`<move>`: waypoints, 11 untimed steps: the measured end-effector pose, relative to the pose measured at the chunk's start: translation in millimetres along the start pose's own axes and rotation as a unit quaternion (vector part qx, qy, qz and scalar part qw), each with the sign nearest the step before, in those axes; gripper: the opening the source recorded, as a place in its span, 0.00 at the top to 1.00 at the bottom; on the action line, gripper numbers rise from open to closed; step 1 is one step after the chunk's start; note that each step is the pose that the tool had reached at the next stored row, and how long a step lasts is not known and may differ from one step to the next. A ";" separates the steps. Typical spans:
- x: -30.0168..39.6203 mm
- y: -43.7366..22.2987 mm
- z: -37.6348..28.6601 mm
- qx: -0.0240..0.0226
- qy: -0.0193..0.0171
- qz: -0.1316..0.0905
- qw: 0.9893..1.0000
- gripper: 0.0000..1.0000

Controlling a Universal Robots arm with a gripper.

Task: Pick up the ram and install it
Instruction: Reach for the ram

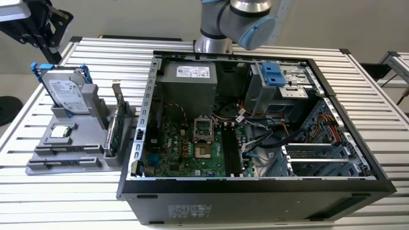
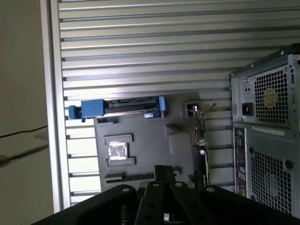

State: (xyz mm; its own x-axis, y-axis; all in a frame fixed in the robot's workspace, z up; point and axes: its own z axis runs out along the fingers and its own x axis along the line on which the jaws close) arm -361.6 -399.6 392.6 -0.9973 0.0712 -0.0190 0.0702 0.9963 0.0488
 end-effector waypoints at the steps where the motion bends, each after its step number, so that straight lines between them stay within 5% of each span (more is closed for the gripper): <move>1: 0.9 -0.1 0.0 0.000 0.000 0.000 1.000 1.00; 11: 10.5 -0.9 -0.3 0.000 0.000 -0.004 1.000 1.00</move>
State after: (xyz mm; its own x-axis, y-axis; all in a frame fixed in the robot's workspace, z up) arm -372.2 -399.7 392.6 -0.9978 0.0638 -0.0189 0.0628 0.9968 0.0487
